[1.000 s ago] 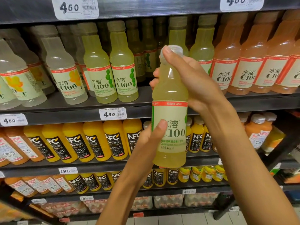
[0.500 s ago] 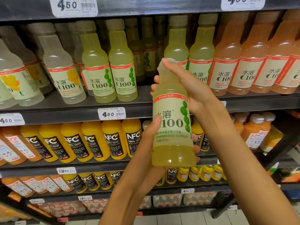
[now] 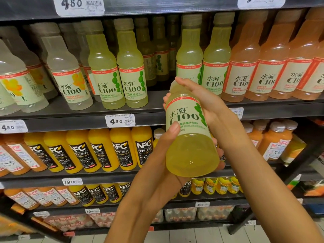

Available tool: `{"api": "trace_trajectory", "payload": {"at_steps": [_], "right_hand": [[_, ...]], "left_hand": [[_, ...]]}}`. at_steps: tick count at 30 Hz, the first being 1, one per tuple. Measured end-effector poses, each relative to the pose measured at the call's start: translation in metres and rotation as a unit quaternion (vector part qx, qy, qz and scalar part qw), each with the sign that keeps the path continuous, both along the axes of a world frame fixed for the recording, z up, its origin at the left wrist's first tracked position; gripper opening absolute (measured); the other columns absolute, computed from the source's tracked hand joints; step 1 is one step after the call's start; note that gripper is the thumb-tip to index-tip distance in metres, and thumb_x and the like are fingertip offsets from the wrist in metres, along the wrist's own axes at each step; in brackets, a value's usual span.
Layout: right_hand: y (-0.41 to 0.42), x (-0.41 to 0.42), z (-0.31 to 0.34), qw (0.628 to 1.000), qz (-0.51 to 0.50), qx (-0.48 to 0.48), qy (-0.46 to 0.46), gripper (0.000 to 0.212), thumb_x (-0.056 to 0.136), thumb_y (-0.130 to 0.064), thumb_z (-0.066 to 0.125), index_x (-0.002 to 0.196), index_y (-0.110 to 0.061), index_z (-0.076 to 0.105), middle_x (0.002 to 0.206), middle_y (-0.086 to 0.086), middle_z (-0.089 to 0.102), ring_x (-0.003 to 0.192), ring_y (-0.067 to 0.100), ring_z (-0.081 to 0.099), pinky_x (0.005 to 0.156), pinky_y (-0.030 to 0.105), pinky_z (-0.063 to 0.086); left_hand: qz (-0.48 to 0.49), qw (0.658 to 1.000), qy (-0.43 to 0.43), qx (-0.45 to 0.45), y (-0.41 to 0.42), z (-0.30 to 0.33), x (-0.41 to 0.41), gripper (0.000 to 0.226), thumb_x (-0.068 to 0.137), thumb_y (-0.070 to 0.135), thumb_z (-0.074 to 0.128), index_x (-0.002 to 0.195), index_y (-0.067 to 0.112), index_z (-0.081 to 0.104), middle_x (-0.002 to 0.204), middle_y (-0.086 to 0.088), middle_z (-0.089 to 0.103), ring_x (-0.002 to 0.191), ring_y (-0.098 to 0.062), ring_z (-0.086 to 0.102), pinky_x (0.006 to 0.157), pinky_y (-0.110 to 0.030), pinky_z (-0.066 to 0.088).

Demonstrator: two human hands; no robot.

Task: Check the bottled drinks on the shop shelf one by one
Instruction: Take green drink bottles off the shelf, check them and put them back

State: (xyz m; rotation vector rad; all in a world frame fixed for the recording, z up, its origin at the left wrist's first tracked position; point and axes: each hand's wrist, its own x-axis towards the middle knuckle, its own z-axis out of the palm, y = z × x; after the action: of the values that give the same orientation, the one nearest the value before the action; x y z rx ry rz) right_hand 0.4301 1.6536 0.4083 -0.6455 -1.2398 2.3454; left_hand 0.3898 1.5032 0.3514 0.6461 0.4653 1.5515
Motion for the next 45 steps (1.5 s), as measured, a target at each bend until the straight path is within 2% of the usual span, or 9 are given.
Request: {"api": "trace_trajectory", "payload": {"at_steps": [7,13,17,22,28,30,33,38,45], "right_hand": [[0.001,0.007,0.010,0.996,-0.017,0.075,0.048,0.039,0.093,-0.034,0.059,0.123,-0.012,0.049,0.082,0.010,0.072,0.073,0.023,0.073,0.064,0.034,0.060],[0.002,0.016,0.014,0.964,-0.061,0.258,0.018,0.013,0.095,-0.024,0.055,0.095,-0.012,0.059,0.085,0.006,0.070,0.079,0.024,0.070,0.073,0.035,0.058],[-0.004,0.017,0.014,0.963,-0.063,0.256,0.058,0.014,0.096,-0.021,0.055,0.102,-0.008,0.056,0.091,0.009,0.066,0.064,0.016,0.070,0.055,0.027,0.056],[-0.007,0.020,0.017,0.959,-0.076,0.238,0.132,0.019,0.097,-0.018,0.052,0.105,-0.002,0.054,0.079,0.008,0.064,0.058,0.017,0.066,0.051,0.027,0.053],[-0.014,0.022,0.017,0.946,-0.046,0.254,0.199,0.031,0.097,-0.022,0.047,0.116,0.002,0.053,0.075,0.007,0.069,0.063,0.017,0.065,0.055,0.029,0.054],[-0.014,0.024,0.018,0.938,-0.043,0.269,0.213,0.028,0.096,-0.023,0.046,0.114,-0.004,0.055,0.086,0.009,0.070,0.071,0.019,0.068,0.061,0.031,0.055],[-0.012,0.027,0.020,0.927,-0.049,0.322,0.186,0.033,0.097,-0.028,0.043,0.122,-0.008,0.050,0.101,0.010,0.071,0.084,0.025,0.071,0.070,0.034,0.057],[-0.015,0.021,0.012,0.932,-0.074,0.325,0.141,0.032,0.090,-0.034,0.054,0.114,-0.014,0.050,0.088,0.006,0.071,0.081,0.024,0.072,0.065,0.030,0.056],[-0.014,0.020,0.012,0.939,-0.049,0.247,0.232,0.027,0.093,-0.028,0.050,0.112,-0.009,0.048,0.077,0.006,0.062,0.066,0.022,0.064,0.059,0.031,0.053]], "left_hand": [[0.022,0.996,0.083,-0.022,-0.003,-0.009,-0.001,0.063,0.061,0.037,0.086,0.114,0.009,0.068,0.110,-0.024,0.067,0.090,-0.034,0.069,0.074,-0.039,0.058],[0.080,0.971,0.218,-0.057,-0.004,-0.013,-0.001,0.052,0.061,0.037,0.075,0.110,0.023,0.066,0.105,-0.009,0.073,0.092,-0.025,0.072,0.072,-0.029,0.058],[0.101,0.949,0.292,-0.060,0.002,-0.015,0.002,0.050,0.063,0.049,0.067,0.110,0.032,0.065,0.106,-0.001,0.073,0.097,-0.017,0.070,0.072,-0.025,0.057],[0.092,0.960,0.253,-0.071,0.007,-0.019,-0.001,0.067,0.068,0.059,0.070,0.125,0.026,0.058,0.118,-0.005,0.069,0.109,-0.024,0.066,0.086,-0.040,0.057],[0.032,0.984,0.178,-0.012,0.012,-0.021,-0.006,0.075,0.062,0.055,0.081,0.122,0.014,0.062,0.110,-0.009,0.071,0.094,-0.026,0.070,0.080,-0.040,0.057],[0.078,0.968,0.239,-0.029,0.011,-0.018,-0.008,0.089,0.059,0.059,0.080,0.127,0.010,0.053,0.112,-0.010,0.070,0.094,-0.026,0.070,0.078,-0.040,0.057],[0.176,0.921,0.346,-0.033,0.010,-0.013,-0.007,0.069,0.060,0.055,0.075,0.118,0.021,0.060,0.107,-0.003,0.073,0.094,-0.019,0.071,0.075,-0.034,0.057],[0.290,0.860,0.419,-0.034,0.015,-0.011,-0.002,0.046,0.061,0.044,0.082,0.099,0.033,0.058,0.092,0.015,0.070,0.079,0.001,0.068,0.059,-0.010,0.050],[0.208,0.902,0.378,-0.020,0.010,-0.014,-0.008,0.058,0.069,0.059,0.062,0.120,0.032,0.057,0.111,0.010,0.071,0.100,-0.008,0.068,0.076,-0.023,0.054]]}}
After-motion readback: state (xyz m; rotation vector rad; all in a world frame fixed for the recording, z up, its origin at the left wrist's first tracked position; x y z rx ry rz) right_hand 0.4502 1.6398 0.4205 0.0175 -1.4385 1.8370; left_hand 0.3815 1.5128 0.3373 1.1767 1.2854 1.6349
